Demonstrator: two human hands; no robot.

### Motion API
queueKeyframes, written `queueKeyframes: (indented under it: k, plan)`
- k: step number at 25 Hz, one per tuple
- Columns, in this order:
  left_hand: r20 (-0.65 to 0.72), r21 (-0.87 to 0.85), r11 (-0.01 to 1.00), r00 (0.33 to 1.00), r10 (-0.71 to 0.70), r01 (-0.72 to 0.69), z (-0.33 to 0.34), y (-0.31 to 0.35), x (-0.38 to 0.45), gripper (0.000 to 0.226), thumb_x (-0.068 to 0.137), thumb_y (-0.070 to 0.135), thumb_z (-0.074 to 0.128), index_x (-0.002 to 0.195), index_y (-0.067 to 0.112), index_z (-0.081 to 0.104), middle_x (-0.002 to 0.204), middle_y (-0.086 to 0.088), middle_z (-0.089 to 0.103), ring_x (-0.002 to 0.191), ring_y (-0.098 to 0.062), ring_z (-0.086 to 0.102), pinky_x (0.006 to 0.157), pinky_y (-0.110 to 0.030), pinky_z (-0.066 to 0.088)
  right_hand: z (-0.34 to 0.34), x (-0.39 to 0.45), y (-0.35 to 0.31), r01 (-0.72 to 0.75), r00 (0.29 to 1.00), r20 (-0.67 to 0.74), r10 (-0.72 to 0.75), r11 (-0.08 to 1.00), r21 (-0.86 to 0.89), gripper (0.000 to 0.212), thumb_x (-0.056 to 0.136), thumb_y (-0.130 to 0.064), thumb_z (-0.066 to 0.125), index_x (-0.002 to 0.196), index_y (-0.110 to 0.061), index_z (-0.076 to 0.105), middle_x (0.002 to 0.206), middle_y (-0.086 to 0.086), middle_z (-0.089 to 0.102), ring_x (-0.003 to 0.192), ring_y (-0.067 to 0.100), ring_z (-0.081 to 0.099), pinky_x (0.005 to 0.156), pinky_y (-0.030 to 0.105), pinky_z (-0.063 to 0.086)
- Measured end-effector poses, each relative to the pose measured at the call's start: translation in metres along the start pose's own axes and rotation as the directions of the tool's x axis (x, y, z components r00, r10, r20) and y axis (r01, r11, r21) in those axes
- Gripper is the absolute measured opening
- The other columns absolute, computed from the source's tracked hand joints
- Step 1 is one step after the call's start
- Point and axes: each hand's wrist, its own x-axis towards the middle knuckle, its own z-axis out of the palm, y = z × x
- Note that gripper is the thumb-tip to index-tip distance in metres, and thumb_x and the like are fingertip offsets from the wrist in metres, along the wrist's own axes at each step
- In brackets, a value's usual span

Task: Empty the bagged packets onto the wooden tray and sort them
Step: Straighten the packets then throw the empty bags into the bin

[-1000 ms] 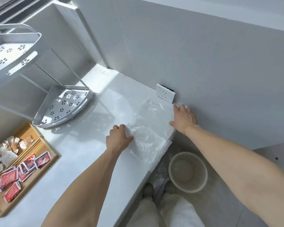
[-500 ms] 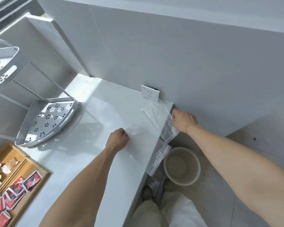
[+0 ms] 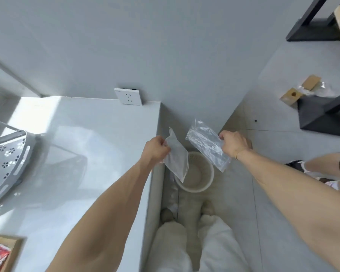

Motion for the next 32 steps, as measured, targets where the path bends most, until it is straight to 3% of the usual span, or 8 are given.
queueKeyframes:
  k: [3, 7, 10, 16, 19, 23, 27, 32]
  plan:
    - [-0.015, 0.079, 0.996, 0.999, -0.034, 0.035, 0.051, -0.004, 0.013, 0.015, 0.078, 0.016, 0.05, 0.093, 0.011, 0.052, 0.082, -0.006, 0.063, 0.076, -0.031, 0.064, 0.068, -0.042, 0.057, 0.037, 0.007, 0.025, -0.029, 0.997, 0.068, 0.028, 0.999, 0.016, 0.048, 0.079, -0.001, 0.05, 0.116, -0.028, 0.063, 0.109, 0.008, 0.068, 0.099, 0.033, 0.063, 0.075, 0.031, 0.046]
    - [-0.012, 0.152, 0.975, 0.987, -0.16, 0.16, 0.121, -0.035, 0.043, 0.014, 0.078, 0.012, 0.048, 0.092, 0.015, 0.049, 0.073, 0.005, 0.049, 0.075, -0.026, 0.054, 0.063, -0.033, 0.045, 0.098, 0.03, 0.049, -0.039, 0.985, 0.169, 0.03, 0.998, 0.052, 0.044, 0.078, -0.002, 0.049, 0.11, -0.027, 0.067, 0.102, 0.007, 0.069, 0.093, 0.031, 0.064, 0.072, 0.029, 0.046]
    - [0.004, 0.177, 0.956, 0.971, -0.238, 0.233, 0.17, -0.068, 0.073, 0.023, 0.08, 0.008, 0.046, 0.102, 0.013, 0.051, 0.079, 0.0, 0.052, 0.077, -0.026, 0.051, 0.066, -0.031, 0.041, 0.152, 0.055, 0.068, -0.063, 0.973, 0.229, 0.043, 0.995, 0.083, 0.039, 0.078, -0.006, 0.05, 0.108, -0.026, 0.067, 0.102, 0.008, 0.07, 0.094, 0.032, 0.065, 0.071, 0.029, 0.047]
    - [-0.044, 0.181, 0.947, 0.964, -0.261, 0.264, 0.269, -0.148, 0.138, 0.029, 0.084, 0.005, 0.047, 0.112, 0.004, 0.053, 0.102, -0.012, 0.061, 0.086, -0.027, 0.054, 0.069, -0.032, 0.044, 0.278, 0.111, 0.097, -0.109, 0.951, 0.299, 0.082, 0.991, 0.074, 0.032, 0.084, -0.019, 0.057, 0.115, -0.02, 0.063, 0.108, 0.013, 0.067, 0.1, 0.034, 0.064, 0.075, 0.032, 0.048]
    - [-0.033, 0.16, 0.946, 0.959, -0.281, 0.283, 0.317, -0.19, 0.175, 0.028, 0.087, 0.006, 0.047, 0.114, 0.003, 0.053, 0.108, -0.016, 0.061, 0.094, -0.029, 0.059, 0.075, -0.035, 0.049, 0.342, 0.143, 0.1, -0.088, 0.952, 0.296, 0.072, 0.995, 0.04, 0.029, 0.084, -0.009, 0.054, 0.111, -0.014, 0.063, 0.1, 0.013, 0.067, 0.093, 0.034, 0.064, 0.067, 0.031, 0.043]
    - [-0.06, 0.163, 0.95, 0.964, -0.261, 0.267, 0.369, -0.23, 0.232, 0.035, 0.088, 0.008, 0.049, 0.123, 0.004, 0.052, 0.113, -0.015, 0.061, 0.101, -0.033, 0.06, 0.076, -0.032, 0.049, 0.405, 0.195, 0.102, -0.037, 0.967, 0.251, 0.034, 0.999, 0.009, 0.028, 0.086, -0.009, 0.054, 0.113, -0.012, 0.061, 0.104, 0.015, 0.067, 0.096, 0.036, 0.065, 0.066, 0.032, 0.043]
    - [-0.059, 0.14, 0.953, 0.963, -0.263, 0.269, 0.407, -0.26, 0.286, 0.028, 0.088, 0.009, 0.05, 0.116, 0.01, 0.051, 0.1, -0.008, 0.059, 0.084, -0.024, 0.055, 0.072, -0.032, 0.045, 0.454, 0.236, 0.105, -0.076, 0.967, 0.248, 0.057, 0.995, 0.067, 0.031, 0.086, -0.011, 0.055, 0.117, -0.011, 0.06, 0.104, 0.016, 0.066, 0.097, 0.036, 0.063, 0.066, 0.033, 0.043]
    - [-0.039, 0.188, 0.929, 0.947, -0.318, 0.319, 0.442, -0.293, 0.319, 0.028, 0.09, 0.011, 0.051, 0.118, 0.01, 0.048, 0.092, -0.006, 0.055, 0.087, -0.028, 0.059, 0.073, -0.035, 0.05, 0.506, 0.263, 0.106, -0.119, 0.959, 0.272, 0.078, 0.984, 0.136, 0.03, 0.089, -0.018, 0.057, 0.117, -0.007, 0.059, 0.106, 0.018, 0.066, 0.099, 0.035, 0.063, 0.066, 0.031, 0.043]
